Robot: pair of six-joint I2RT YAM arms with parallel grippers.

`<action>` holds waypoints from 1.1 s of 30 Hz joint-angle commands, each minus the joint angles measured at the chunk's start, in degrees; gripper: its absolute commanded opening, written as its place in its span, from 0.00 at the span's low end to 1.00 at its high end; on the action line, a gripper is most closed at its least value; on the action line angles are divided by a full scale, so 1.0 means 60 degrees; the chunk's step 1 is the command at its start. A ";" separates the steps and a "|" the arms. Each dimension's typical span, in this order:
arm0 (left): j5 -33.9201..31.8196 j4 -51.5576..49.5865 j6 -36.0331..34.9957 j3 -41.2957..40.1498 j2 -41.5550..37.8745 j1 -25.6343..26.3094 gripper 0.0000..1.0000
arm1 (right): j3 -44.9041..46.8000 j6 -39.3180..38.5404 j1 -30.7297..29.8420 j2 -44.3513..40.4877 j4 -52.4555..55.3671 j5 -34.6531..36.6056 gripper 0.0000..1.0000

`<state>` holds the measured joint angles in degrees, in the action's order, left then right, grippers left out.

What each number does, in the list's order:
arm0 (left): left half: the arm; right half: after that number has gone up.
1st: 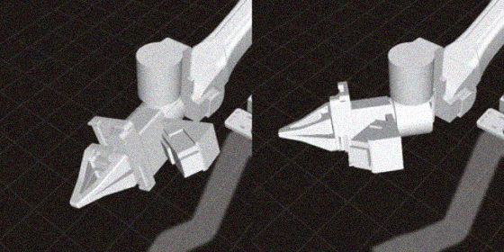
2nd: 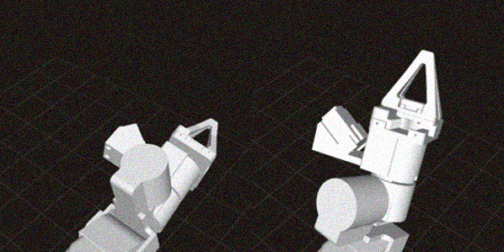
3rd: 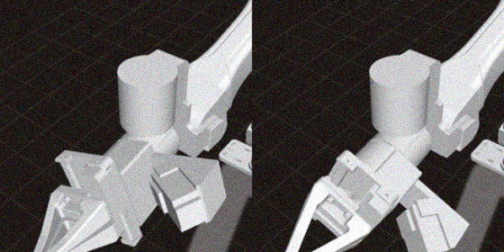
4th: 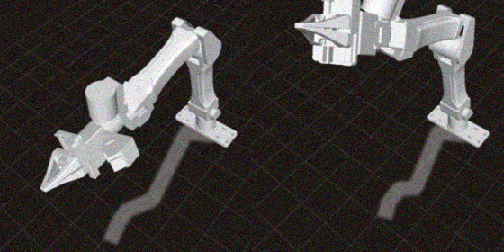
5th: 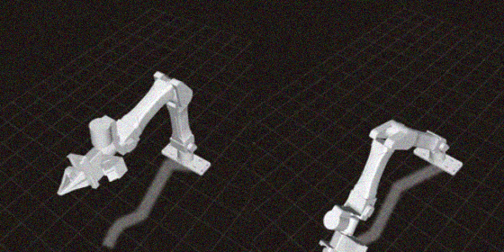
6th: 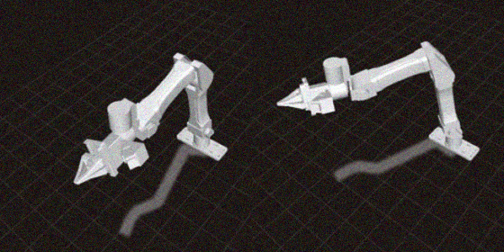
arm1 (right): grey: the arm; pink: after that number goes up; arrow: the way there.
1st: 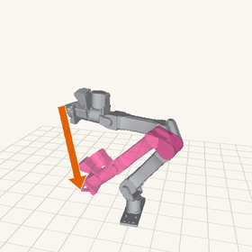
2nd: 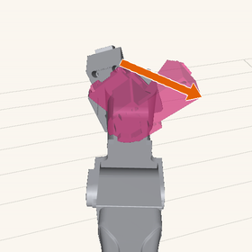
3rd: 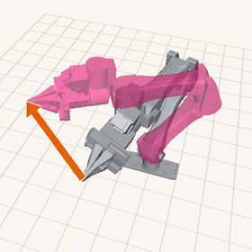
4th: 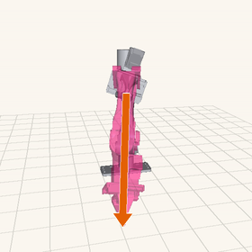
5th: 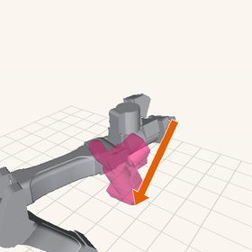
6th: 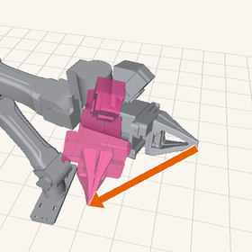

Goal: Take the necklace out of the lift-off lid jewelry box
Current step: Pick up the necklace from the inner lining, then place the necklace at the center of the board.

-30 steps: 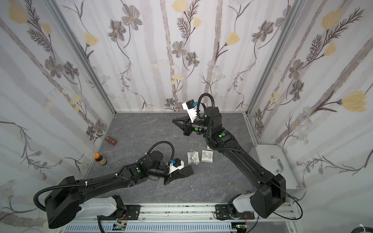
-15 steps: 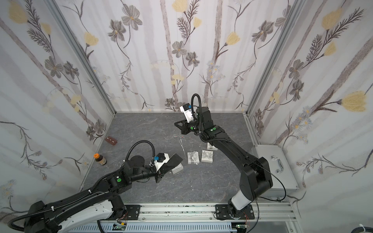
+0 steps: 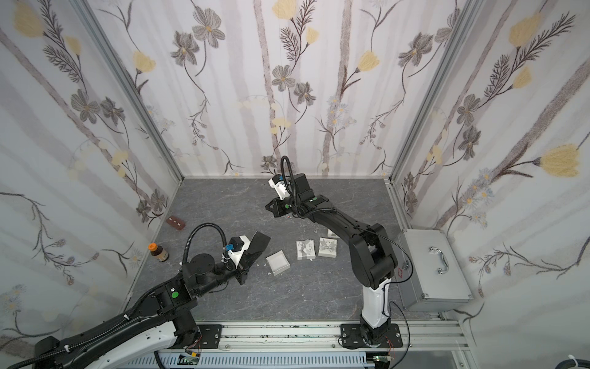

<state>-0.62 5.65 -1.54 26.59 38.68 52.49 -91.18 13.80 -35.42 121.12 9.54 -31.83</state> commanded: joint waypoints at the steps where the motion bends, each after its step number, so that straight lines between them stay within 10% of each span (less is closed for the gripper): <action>1: -0.0474 0.0043 0.0065 -0.0077 -0.0238 -0.0014 0.00 | -0.0890 -0.0136 -0.0239 0.0690 0.0296 -0.0136 0.00; 22: -0.0462 0.0343 0.0066 -0.0344 -0.0398 -0.0126 0.00 | -0.4346 0.0025 -0.0530 0.2484 0.1208 -0.0623 0.00; 33: -0.0350 0.0468 0.0088 -0.0329 -0.0257 -0.0133 0.00 | -0.2921 -0.0045 -0.0171 0.2249 0.1486 -0.0319 0.00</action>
<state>-2.90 6.31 -1.50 24.51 36.95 51.70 -110.87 14.24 -36.86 135.59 17.41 -34.22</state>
